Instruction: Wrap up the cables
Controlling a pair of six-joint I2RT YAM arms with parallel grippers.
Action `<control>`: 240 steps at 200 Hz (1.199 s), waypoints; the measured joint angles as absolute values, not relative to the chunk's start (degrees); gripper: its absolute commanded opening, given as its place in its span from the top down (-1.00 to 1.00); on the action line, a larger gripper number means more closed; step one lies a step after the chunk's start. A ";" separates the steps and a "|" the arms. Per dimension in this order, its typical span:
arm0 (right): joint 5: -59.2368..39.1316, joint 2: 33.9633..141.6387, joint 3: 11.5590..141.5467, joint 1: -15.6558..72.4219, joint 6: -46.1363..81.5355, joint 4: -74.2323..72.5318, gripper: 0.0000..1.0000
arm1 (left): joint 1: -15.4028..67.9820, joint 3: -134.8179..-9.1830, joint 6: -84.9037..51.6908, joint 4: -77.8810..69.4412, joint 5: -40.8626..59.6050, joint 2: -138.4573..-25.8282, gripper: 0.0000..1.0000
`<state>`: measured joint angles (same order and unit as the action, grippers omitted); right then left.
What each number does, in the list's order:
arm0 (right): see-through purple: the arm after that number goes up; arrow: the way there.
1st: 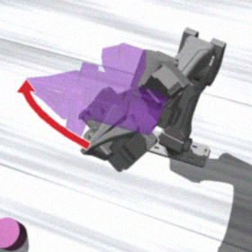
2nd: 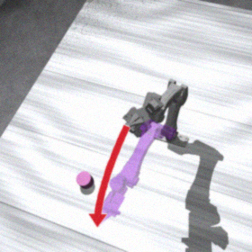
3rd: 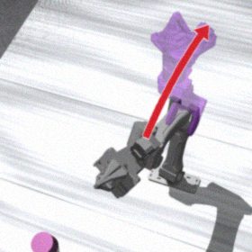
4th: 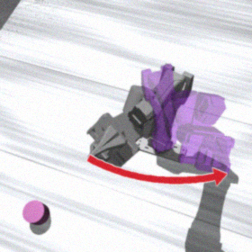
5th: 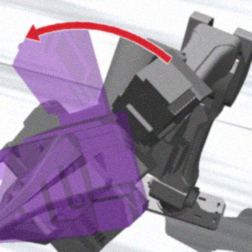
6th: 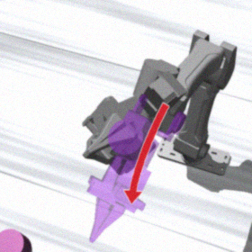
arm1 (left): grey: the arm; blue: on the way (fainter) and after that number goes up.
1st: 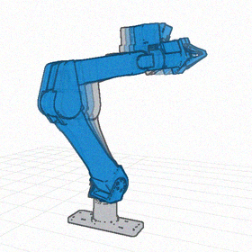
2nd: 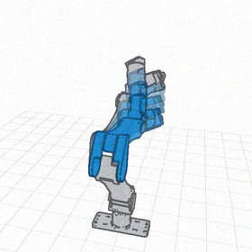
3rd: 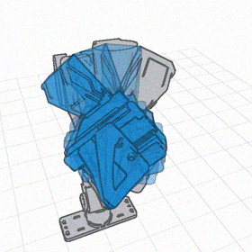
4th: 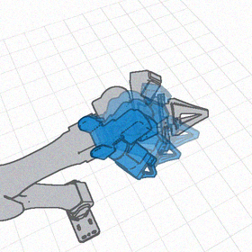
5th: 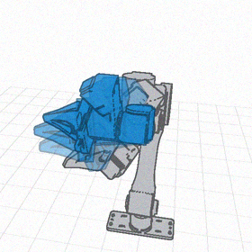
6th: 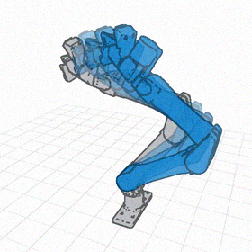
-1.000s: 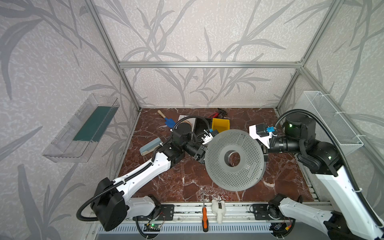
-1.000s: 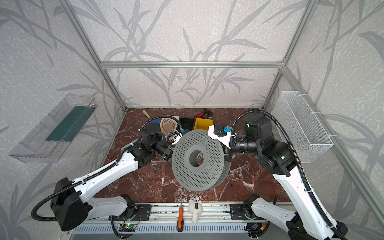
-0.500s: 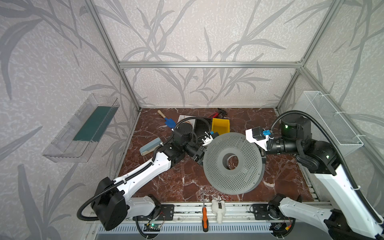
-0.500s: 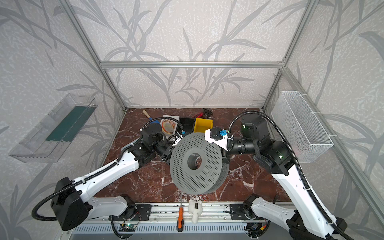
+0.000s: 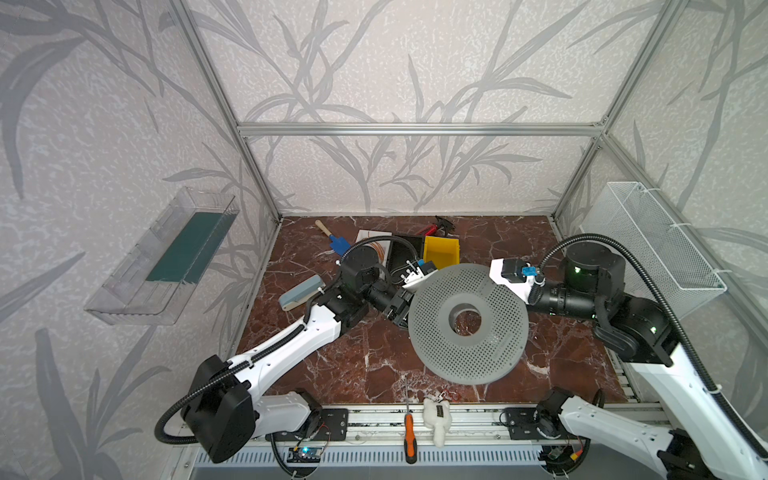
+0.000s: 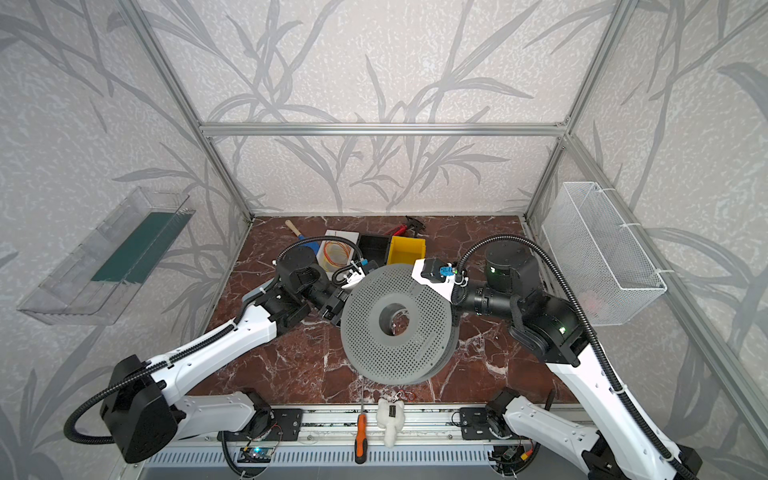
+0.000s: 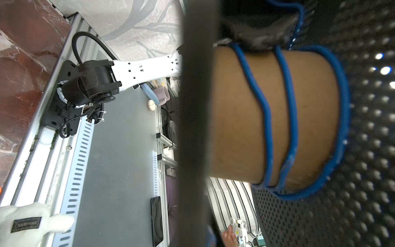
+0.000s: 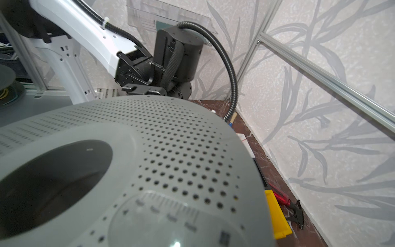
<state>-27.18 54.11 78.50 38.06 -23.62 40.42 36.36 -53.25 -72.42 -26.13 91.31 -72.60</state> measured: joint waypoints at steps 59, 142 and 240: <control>-16.16 53.82 76.16 37.41 -20.97 38.48 -0.28 | 28.05 -50.94 -78.32 -30.46 84.07 -70.67 1.00; -14.22 52.95 71.59 38.33 -17.41 45.23 -0.39 | 13.06 -49.65 -80.51 -27.00 68.71 -69.71 1.00; -17.12 49.43 70.89 35.11 -9.76 46.17 -0.38 | 12.58 -48.29 -69.08 -10.09 59.86 -69.60 1.00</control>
<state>-17.12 49.43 70.89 35.11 -9.76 46.17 12.58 -48.29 -69.08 -10.09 59.86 -69.60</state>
